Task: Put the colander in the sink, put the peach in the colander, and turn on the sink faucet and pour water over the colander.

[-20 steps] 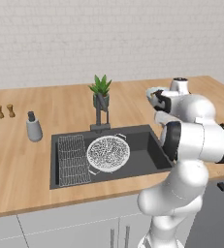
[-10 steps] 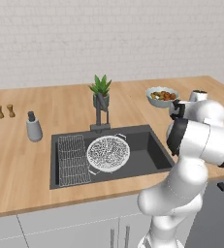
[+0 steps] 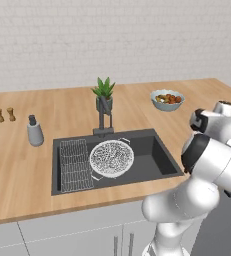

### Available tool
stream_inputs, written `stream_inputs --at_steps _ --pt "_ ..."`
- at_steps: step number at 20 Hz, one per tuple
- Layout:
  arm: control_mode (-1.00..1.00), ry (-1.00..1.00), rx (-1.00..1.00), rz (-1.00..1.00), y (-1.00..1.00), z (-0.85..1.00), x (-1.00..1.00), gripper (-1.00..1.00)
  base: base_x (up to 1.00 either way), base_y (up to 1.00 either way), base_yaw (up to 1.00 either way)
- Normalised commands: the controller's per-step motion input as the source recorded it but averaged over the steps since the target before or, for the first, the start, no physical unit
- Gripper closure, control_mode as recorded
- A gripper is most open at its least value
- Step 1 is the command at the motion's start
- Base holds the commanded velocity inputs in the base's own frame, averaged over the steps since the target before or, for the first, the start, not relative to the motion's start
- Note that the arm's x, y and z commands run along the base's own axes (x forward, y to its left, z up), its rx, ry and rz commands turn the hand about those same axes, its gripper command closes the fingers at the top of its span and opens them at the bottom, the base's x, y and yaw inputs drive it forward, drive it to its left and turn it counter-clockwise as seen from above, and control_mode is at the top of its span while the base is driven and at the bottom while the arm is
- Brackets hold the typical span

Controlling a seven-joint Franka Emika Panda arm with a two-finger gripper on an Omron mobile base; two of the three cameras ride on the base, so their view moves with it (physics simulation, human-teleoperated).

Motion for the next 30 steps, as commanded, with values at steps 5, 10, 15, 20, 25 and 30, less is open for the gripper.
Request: stream_inputs --at_steps 5,10,15,20,25,30 --pt "-1.0 0.0 0.0 0.0 0.11 -0.22 0.01 -1.0 0.0 0.0 0.0" --pt "-1.0 0.0 0.03 0.0 -0.09 -0.43 0.15 -1.0 0.0 0.0 0.0" --pt "-1.0 0.0 0.02 0.0 0.0 -0.34 0.3 -1.0 0.0 0.0 0.0" --pt "-1.0 0.0 0.01 0.0 0.0 -0.11 0.04 -1.0 0.0 0.0 0.0" --pt "-1.0 0.0 0.0 0.0 0.0 -0.06 -0.26 -1.0 0.0 0.0 0.0" --pt "-1.0 0.0 0.0 0.0 0.0 -0.18 -0.02 -1.0 0.0 0.0 0.0"
